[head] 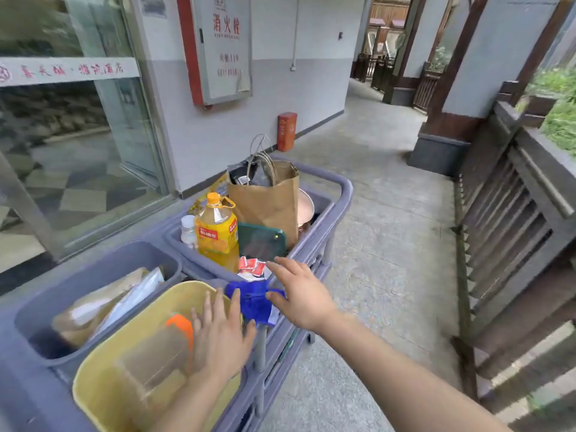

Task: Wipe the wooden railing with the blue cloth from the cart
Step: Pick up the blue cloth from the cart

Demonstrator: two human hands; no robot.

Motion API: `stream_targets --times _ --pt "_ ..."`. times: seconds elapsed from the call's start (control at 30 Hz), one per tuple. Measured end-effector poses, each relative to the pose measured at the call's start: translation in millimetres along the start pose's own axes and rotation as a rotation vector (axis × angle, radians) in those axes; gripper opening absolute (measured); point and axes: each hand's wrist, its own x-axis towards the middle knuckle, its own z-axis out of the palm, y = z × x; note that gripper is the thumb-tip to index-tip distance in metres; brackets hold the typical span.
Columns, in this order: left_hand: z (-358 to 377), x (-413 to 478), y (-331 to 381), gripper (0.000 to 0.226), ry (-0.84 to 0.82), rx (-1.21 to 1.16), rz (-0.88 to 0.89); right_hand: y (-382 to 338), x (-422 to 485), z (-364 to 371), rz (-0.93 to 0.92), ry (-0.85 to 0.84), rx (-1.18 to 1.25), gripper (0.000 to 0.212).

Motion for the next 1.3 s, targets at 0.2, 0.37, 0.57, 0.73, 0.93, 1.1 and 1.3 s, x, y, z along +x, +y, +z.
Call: stream_targets --times 0.2,0.37,0.57,0.73,0.93,1.1,1.3 --pt "25.1 6.5 -1.7 0.077 -0.14 -0.043 -0.033 3.8 33.3 67.9 0.037 -0.23 0.041 0.069" --pt "30.8 9.7 -1.1 0.075 -0.074 -0.053 -0.019 16.2 44.1 89.6 -0.062 -0.181 -0.014 0.061" --pt "33.6 10.8 2.6 0.081 -0.142 0.031 -0.014 38.2 45.2 87.9 0.013 0.027 0.059 0.051" --pt "34.1 11.1 3.4 0.081 -0.149 0.065 -0.022 38.4 49.9 84.9 -0.003 -0.004 0.07 0.052" --pt "32.8 7.4 3.8 0.079 -0.138 0.036 -0.028 43.1 43.6 70.0 0.009 0.035 0.137 0.05" --pt "24.5 7.5 4.9 0.075 -0.107 0.03 -0.035 55.9 27.1 43.8 0.059 0.12 0.204 0.048" --pt "4.7 20.9 40.1 0.075 -0.029 -0.013 0.097 82.7 -8.5 0.6 0.163 0.26 0.235 0.044"
